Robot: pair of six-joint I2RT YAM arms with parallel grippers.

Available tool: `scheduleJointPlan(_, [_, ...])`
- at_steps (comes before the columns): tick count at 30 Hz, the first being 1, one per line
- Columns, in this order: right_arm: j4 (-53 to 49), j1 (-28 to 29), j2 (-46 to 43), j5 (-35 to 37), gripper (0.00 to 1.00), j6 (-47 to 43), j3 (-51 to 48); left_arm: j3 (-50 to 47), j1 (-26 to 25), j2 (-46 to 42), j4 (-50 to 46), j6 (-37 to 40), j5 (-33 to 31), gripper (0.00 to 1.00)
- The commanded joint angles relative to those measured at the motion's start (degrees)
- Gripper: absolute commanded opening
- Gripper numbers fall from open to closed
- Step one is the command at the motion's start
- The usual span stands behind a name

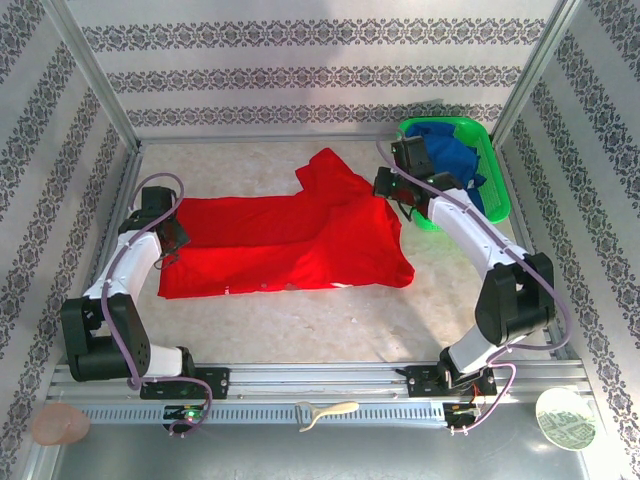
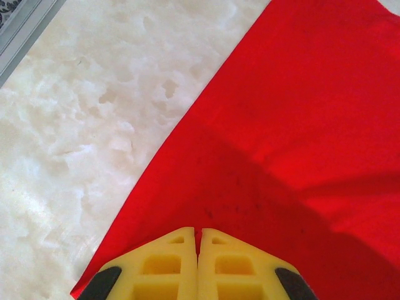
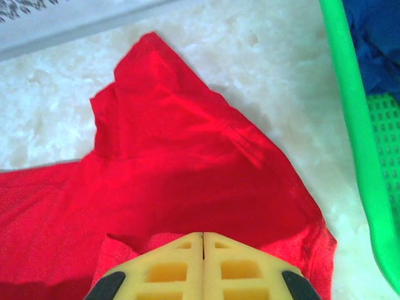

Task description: Fold the inside-out t-shirt

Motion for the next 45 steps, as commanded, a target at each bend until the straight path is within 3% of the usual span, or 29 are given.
scheduleJointPlan(1, [1.0,-0.8,4.7,1.5,0.00,0.1,3.1,2.6,0.8,2.7,2.3,-0.9,-1.4,0.01])
scheduleJointPlan(11, [1.2,-2.2,19.8,-0.3,0.00,-0.6,10.1,3.9,0.8,13.3,8.6,-0.1,-2.8,0.02])
scheduleJointPlan(13, [0.3,-2.6,19.5,-1.3,0.38,-1.4,10.4,5.3,0.9,15.5,8.5,-0.2,-2.8,0.05])
scheduleJointPlan(14, [-0.2,-2.6,18.3,-1.3,0.48,-1.8,9.8,6.1,0.9,16.5,8.4,0.0,-2.6,0.12])
scheduleJointPlan(15, [-0.2,-2.4,16.4,-1.0,0.52,-2.0,8.4,7.0,0.9,17.5,8.0,0.1,-2.6,0.25])
scheduleJointPlan(17, [-1.2,-2.4,12.3,-1.3,0.54,-2.0,5.9,9.1,0.9,18.9,7.0,0.5,-3.5,0.49])
scheduleJointPlan(19, [-2.3,-2.4,7.7,-1.4,0.54,-2.0,2.2,11.3,1.0,19.7,5.5,1.2,-4.9,0.65])
scheduleJointPlan(24, [-3.9,-2.5,-5.0,-1.8,0.55,-1.4,-11.5,13.9,1.3,17.2,2.6,1.9,-4.3,0.81])
scheduleJointPlan(27, [-5.1,-2.7,-10.8,-1.1,0.56,-1.9,-18.9,10.3,0.8,12.0,3.2,-0.3,2.1,0.87])
scheduleJointPlan(30, [-6.0,-2.6,-13.3,-1.9,0.56,-2.0,-23.6,4.9,-1.3,7.0,5.2,-3.9,11.1,1.00])
scheduleJointPlan(35, [-7.4,-1.6,-14.3,-4.0,0.57,-3.2,-27.8,-3.6,-5.4,3.2,9.8,-7.6,18.9,1.00])
scheduleJointPlan(45, [-7.3,2.6,-11.4,-3.1,0.58,-4.5,-30.4,-9.3,-5.5,3.6,12.2,-8.7,18.5,1.00])
